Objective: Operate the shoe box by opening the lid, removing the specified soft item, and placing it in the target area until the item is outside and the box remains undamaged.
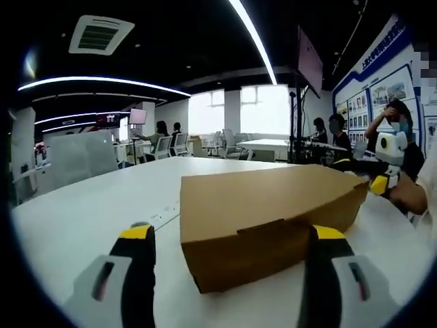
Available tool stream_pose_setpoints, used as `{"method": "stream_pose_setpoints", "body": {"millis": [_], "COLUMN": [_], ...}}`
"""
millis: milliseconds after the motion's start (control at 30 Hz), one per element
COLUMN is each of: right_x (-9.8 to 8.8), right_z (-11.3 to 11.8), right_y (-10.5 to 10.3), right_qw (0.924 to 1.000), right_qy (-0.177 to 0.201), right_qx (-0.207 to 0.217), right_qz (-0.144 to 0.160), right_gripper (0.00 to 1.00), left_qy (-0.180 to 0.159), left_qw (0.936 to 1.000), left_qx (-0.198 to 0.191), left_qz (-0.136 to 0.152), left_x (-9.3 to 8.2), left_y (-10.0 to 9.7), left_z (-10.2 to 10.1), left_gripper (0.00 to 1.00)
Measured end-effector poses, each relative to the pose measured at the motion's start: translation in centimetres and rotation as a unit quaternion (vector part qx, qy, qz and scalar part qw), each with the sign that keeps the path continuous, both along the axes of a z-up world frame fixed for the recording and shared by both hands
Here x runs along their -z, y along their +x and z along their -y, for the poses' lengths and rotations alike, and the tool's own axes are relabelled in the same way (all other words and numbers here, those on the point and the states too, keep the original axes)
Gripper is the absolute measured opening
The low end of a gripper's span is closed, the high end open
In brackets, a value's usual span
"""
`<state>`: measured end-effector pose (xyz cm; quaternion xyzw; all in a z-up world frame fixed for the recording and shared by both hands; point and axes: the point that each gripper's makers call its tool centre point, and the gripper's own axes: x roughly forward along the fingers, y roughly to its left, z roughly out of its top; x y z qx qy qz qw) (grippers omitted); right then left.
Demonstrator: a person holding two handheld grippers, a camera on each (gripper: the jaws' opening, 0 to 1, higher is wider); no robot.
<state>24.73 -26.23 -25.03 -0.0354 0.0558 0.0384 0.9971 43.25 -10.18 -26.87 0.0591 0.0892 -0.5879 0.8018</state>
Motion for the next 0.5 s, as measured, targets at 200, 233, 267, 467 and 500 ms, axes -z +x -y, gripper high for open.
{"method": "stream_pose_setpoints", "body": {"millis": [200, 233, 267, 467, 500], "right_x": [0.6, 0.7, 1.0, 1.8, 1.9], "right_z": [0.3, 0.2, 0.1, -0.1, -0.4], "right_y": [0.7, 0.9, 1.0, 2.0, 2.1], "right_qw": [0.9999, 0.9999, 0.9999, 0.9993, 0.9993], "right_qy": [0.008, 0.009, 0.009, 0.024, 0.021], "right_qx": [0.005, 0.004, 0.003, 0.010, 0.006], "right_qz": [-0.009, -0.009, -0.013, -0.027, -0.031], "right_gripper": [0.95, 0.95, 0.95, 0.96, 0.95], "left_qy": [-0.003, -0.001, 0.003, -0.007, -0.007], "left_qw": [0.9999, 0.9999, 0.9998, 0.9991, 0.9991], "left_qx": [0.013, 0.015, 0.018, 0.041, 0.042], "left_qz": [-0.003, -0.002, 0.000, -0.002, -0.006], "left_x": [0.0, 0.1, 0.2, 0.2, 0.2], "left_y": [0.0, -0.1, -0.2, -0.9, -0.8], "left_z": [0.2, 0.2, 0.3, 0.7, 0.7], "left_gripper": [0.95, 0.95, 0.95, 0.90, 0.89]}}
